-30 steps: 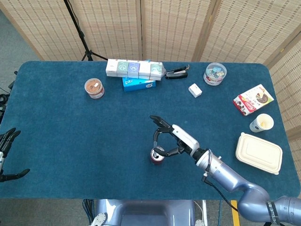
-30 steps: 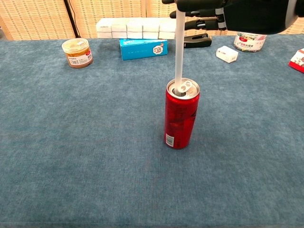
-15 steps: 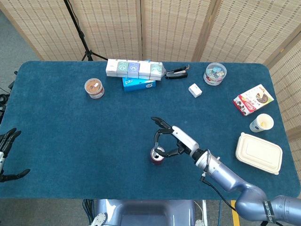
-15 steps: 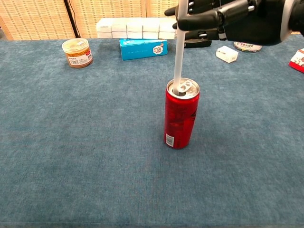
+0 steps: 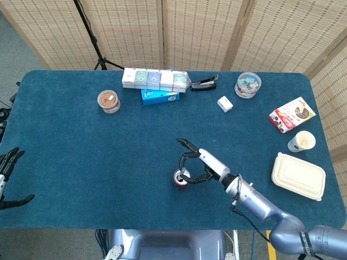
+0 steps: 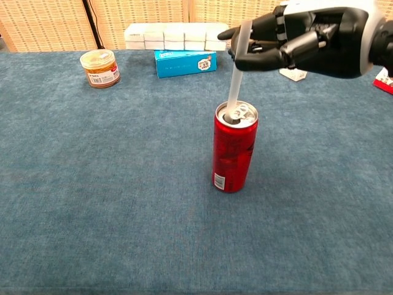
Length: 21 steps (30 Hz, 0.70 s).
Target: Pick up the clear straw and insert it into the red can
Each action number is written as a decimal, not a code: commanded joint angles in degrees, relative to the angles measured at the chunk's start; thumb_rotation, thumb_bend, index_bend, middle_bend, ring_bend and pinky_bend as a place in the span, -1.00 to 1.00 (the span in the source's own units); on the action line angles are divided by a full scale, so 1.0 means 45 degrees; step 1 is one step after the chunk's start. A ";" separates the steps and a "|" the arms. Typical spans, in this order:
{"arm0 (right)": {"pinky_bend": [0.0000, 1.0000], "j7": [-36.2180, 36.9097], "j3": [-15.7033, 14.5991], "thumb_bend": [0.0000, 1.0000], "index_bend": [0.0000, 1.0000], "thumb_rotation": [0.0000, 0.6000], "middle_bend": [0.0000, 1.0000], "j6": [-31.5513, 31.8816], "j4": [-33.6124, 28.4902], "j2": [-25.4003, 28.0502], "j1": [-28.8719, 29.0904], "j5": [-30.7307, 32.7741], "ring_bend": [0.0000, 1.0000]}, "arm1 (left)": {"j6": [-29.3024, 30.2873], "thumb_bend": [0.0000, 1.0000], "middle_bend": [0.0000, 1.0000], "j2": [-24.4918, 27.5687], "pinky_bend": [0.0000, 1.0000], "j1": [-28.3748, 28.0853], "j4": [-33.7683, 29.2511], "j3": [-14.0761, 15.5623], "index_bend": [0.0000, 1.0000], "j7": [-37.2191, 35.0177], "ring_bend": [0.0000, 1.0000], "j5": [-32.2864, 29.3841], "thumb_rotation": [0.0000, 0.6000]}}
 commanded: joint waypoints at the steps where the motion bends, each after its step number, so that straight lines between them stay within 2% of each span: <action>1: -1.00 -0.0181 -0.0138 0.40 0.20 1.00 -1.00 0.0106 0.0190 -0.0191 -0.0058 -0.0071 -1.00 | -0.0015 -0.82 -1.00 -0.0004 -1.00 -0.0008 -0.0004 0.0006 -1.00 0.0021 -1.00 0.0007 1.00; 21: -1.00 -0.1334 -0.0531 0.40 0.18 1.00 -1.00 0.0343 0.0745 -0.0747 -0.0070 -0.0364 -1.00 | -0.0021 -0.82 -1.00 -0.0016 -1.00 -0.0009 -0.0008 -0.0002 -1.00 0.0051 -1.00 -0.0045 1.00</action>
